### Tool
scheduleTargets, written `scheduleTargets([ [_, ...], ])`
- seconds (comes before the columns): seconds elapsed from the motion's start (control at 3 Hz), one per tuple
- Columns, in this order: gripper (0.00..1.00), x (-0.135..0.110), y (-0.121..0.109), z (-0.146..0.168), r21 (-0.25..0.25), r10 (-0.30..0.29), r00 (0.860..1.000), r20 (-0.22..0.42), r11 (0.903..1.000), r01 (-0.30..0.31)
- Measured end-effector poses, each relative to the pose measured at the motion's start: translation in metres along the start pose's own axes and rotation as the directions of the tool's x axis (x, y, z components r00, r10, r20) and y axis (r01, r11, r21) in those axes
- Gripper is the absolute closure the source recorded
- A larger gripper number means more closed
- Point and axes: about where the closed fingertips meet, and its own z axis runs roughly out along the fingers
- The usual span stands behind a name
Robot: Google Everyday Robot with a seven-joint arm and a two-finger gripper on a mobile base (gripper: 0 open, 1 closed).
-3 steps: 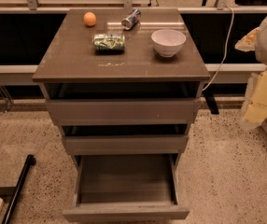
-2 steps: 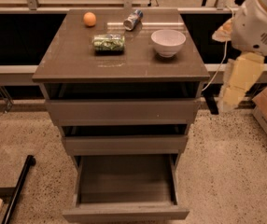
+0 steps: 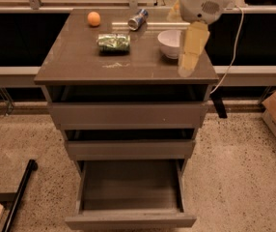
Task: Place green can into bottom drawer
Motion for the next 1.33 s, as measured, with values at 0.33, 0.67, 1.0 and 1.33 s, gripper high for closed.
scheduleTargets([
  [0.33,0.0,-0.019,-0.027,-0.012,0.066,-0.019,0.999,0.042,0.9977,0.016],
  [0.67,0.0,-0.025,-0.03,0.003,0.078,-0.007,0.996,0.092,0.9969,0.0],
  [1.0,0.0,-0.042,-0.062,0.022,0.128,-0.001,0.99,0.14,0.9917,-0.017],
  [1.33,0.0,-0.063,-0.104,0.047,0.147,-0.023,0.985,0.173,0.9892,-0.002],
])
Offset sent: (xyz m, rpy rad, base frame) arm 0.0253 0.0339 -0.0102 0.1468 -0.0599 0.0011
